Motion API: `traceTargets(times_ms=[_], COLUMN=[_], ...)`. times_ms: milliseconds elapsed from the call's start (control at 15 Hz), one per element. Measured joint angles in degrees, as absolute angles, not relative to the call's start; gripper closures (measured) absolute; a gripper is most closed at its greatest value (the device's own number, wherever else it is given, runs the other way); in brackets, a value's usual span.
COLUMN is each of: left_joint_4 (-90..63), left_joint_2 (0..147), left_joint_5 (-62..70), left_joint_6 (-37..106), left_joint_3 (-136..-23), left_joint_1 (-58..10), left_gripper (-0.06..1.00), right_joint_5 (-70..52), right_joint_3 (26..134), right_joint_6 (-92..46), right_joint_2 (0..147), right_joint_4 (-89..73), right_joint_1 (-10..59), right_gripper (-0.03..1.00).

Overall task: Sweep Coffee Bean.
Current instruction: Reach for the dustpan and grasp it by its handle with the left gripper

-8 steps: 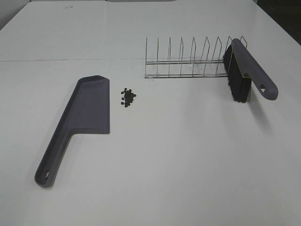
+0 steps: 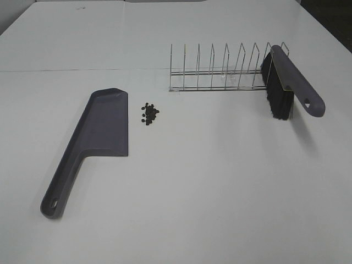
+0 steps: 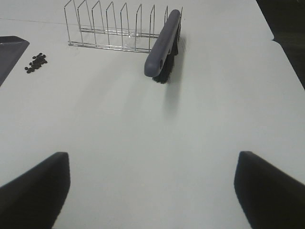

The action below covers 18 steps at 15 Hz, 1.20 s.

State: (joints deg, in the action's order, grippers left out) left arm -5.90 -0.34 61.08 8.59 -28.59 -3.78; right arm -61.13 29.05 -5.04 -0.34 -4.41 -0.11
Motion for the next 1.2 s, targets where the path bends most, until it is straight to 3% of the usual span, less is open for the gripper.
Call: traceTargets(times_ms=[1200], left_joint_4=[-5.90], left_joint_2=[-0.34], left_joint_5=[61.08], left_joint_6=[8.59], left_joint_3=[-28.59], left_joint_1=[-3.78], left_gripper=[0.36], right_joint_5=[-61.13], right_joint_3=[29.05], right_joint_6=[-5.04], right_joint_2=[-0.34], right_joint_4=[-4.41], right_joint_1=[-0.11], right_gripper=[0.18])
